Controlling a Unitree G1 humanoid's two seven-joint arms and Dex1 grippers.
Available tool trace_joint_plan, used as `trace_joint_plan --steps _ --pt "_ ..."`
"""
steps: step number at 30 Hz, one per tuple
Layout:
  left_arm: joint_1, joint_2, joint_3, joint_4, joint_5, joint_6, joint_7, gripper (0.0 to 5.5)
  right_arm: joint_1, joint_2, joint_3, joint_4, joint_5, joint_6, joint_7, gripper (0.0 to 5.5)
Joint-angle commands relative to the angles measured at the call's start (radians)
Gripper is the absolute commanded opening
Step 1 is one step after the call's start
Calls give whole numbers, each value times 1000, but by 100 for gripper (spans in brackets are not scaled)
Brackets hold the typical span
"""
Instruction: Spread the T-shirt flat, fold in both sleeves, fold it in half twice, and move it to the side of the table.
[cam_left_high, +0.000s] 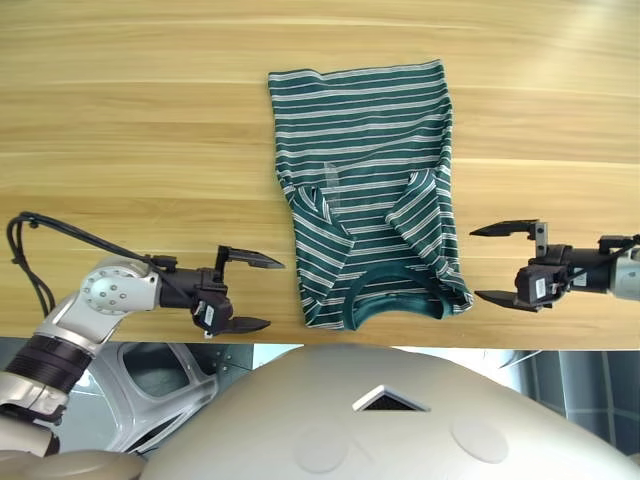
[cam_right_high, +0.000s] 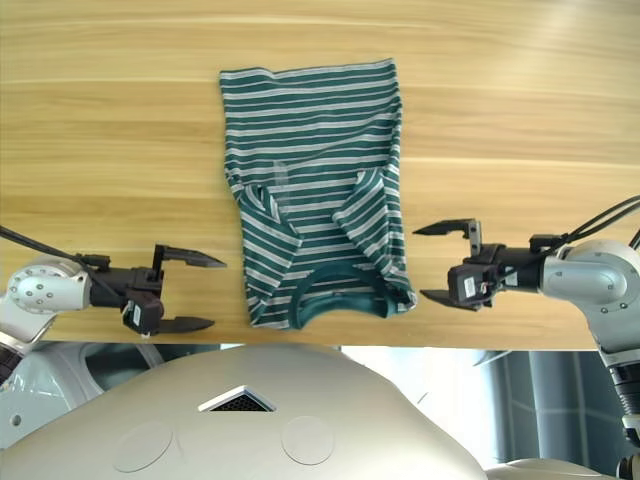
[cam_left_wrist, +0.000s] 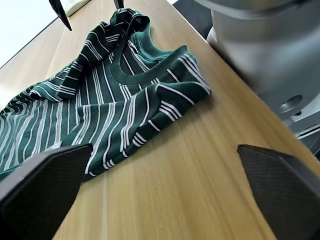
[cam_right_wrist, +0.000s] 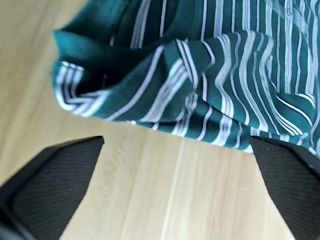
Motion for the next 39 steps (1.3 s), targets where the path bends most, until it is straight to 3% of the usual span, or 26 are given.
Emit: trace_joint_plan --steps 1,10,27,32,39 --pt "-34 -56 -26 39 70 -2 -3 540 5 8 44 0 -9 -6 15 538" --pt "-61 -135 -73 101 144 -38 18 540 -15 27 110 27 -48 -11 4 520" --pt "-66 -121 -130 99 138 -34 -4 272 -35 31 137 -18 -12 -38 -13 243" --pt "-69 -131 -152 110 157 -34 -7 159 -39 31 136 -23 0 -41 -10 127" --pt "-77 -144 -168 126 173 -38 -1 53 -43 31 139 -35 14 -37 -6 9"
